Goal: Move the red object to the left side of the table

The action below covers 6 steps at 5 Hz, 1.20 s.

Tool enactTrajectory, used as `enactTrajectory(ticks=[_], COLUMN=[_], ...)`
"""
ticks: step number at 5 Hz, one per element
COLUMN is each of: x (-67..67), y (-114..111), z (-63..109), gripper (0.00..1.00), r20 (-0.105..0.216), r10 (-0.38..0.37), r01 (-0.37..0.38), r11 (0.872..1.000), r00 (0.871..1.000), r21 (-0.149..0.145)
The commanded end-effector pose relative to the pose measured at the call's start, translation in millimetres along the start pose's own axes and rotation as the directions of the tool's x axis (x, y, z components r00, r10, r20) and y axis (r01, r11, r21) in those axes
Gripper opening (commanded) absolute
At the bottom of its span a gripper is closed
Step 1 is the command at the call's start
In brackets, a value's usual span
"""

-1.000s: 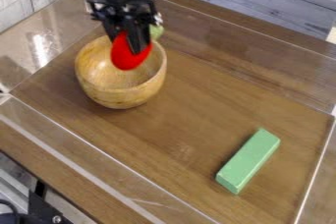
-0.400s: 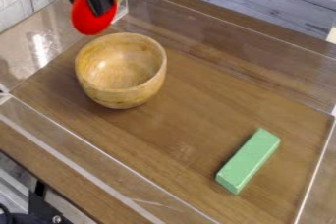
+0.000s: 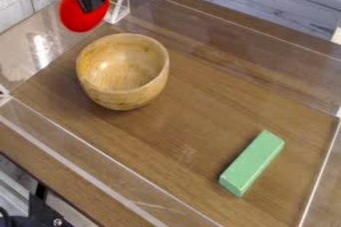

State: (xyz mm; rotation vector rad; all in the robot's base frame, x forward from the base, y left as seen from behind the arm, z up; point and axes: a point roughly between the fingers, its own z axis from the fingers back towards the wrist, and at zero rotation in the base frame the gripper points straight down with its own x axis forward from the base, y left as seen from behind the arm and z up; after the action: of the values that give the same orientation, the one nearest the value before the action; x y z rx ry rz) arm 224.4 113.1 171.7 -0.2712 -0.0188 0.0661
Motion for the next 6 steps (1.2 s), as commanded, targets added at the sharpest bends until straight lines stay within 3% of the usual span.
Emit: enactTrajectory(ticks=[1,3,5,6], x=[-13.1,-19.1,-37.9,-46.5], y=[-0.9,-1.4,20.9,32.1], z=[10.0,8.5,0.3,-6.6], gripper=[0.0,0.0,0.0,0.0], r20=[0.035,-0.046,-0.072,-0.085], r10=[0.049,-0.091,-0.062,-0.047], r01=[-0.05,0.092,0.062,0.044], r11=[0.998,0.996,0.998,0.998], r00=[0.998,0.995,0.996,0.995], r21=[0.029,0.02,-0.005,-0.035])
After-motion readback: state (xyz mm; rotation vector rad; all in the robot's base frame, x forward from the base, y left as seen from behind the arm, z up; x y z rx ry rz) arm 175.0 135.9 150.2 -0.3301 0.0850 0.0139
